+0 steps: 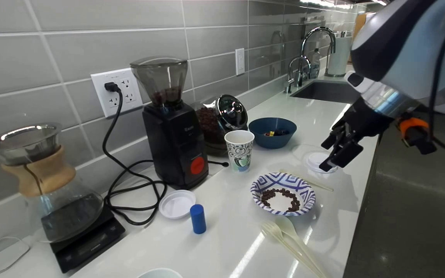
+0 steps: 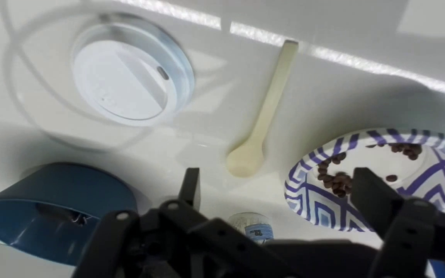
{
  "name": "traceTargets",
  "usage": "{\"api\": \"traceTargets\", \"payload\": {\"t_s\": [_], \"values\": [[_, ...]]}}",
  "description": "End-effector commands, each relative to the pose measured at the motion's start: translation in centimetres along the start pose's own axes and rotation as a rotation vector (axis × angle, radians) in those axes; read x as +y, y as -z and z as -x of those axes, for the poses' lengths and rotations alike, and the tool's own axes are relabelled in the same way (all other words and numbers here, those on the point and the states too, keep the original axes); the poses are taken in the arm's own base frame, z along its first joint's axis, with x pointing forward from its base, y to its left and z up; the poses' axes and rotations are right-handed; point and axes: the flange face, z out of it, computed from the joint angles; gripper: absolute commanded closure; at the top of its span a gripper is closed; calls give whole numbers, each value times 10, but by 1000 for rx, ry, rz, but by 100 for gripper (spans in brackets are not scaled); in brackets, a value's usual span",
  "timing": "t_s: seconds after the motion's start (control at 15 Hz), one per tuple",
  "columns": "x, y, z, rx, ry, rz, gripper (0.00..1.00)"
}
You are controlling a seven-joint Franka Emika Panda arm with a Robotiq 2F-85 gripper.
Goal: Move the spoon from the bowl to the countertop
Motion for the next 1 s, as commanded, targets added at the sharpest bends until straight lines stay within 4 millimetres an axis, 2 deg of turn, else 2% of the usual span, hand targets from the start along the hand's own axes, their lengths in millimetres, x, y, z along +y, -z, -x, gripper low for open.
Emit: {"api": "traceTargets", "payload": {"t_s": [0.0,0.53,0.6,0.73,0.93], "values": [[-30,51,20,-108,52,78,0],[-55,186,-29,-231,-1,171,0],[-46,157,-25,-214,16,140,0],[-53,182,-30,-213,9,165,0],[-54,187,-30,-211,7,170,0]]}}
